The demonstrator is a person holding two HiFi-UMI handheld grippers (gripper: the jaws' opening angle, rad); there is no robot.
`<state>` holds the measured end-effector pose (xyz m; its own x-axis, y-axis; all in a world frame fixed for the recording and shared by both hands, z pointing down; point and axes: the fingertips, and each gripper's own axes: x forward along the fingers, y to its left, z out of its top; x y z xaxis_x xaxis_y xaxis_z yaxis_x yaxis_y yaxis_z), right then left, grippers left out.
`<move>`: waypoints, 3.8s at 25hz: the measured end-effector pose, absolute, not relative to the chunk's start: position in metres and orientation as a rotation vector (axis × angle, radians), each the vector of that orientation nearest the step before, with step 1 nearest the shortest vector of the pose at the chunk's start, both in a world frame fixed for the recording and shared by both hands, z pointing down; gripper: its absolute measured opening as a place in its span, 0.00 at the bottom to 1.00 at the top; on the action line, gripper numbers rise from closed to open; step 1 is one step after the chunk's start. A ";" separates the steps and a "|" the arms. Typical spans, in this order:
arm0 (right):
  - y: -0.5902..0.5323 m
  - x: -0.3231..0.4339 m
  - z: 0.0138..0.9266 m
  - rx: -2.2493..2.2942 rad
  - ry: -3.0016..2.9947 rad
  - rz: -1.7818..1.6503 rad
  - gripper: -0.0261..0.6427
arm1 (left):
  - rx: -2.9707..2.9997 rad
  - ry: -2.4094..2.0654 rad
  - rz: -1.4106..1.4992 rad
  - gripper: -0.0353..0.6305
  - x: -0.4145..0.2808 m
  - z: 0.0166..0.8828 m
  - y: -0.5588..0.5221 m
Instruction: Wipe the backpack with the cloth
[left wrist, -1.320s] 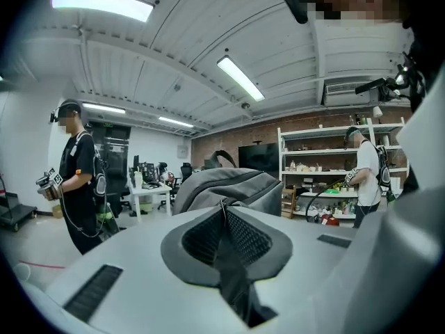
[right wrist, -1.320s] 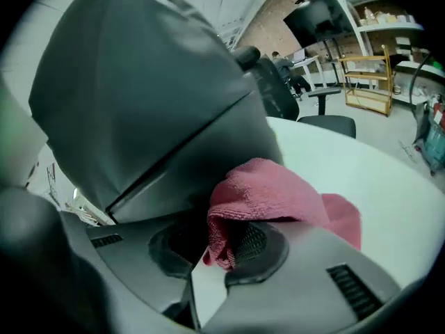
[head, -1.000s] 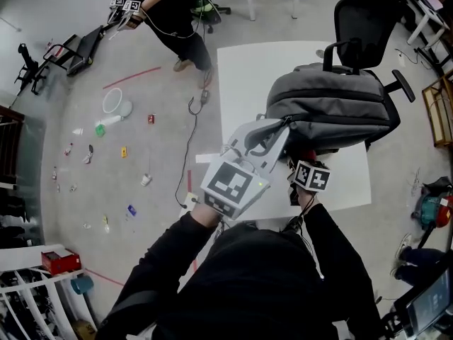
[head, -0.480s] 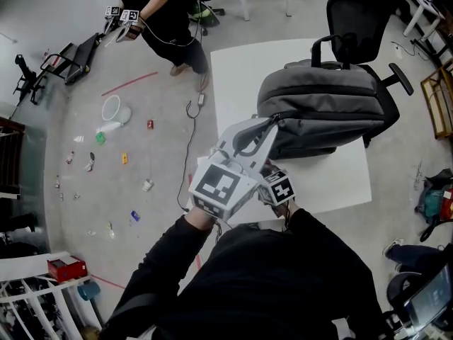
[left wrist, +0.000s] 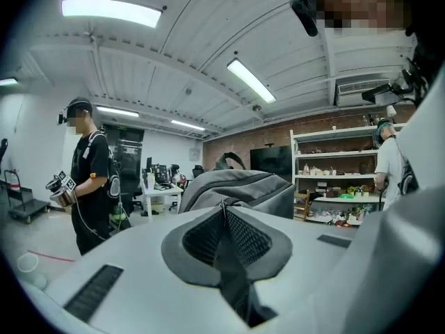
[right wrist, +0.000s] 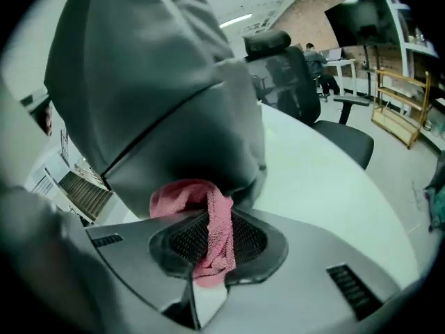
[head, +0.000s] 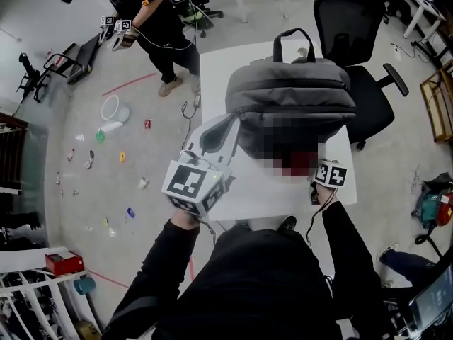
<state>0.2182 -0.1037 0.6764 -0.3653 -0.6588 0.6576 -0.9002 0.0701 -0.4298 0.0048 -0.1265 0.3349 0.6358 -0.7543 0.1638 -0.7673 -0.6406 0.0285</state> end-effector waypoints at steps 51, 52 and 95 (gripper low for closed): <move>-0.069 0.065 0.401 1.340 -2.803 0.824 0.14 | 2.931 -1.021 0.207 0.10 0.003 0.328 -0.103; -0.071 0.086 0.376 1.432 -2.824 0.788 0.14 | 2.932 -1.029 0.193 0.10 0.003 0.327 -0.103; -0.029 -0.091 0.251 0.245 -3.125 0.667 0.14 | 2.539 -0.351 -0.610 0.61 -0.073 0.288 -0.020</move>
<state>-0.0906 -0.0290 0.2507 -0.9863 -0.1621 -0.0296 -0.1359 0.9018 -0.4102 -0.0732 -0.0204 0.2876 0.8663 -0.3533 -0.3533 -0.1284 -0.8408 0.5259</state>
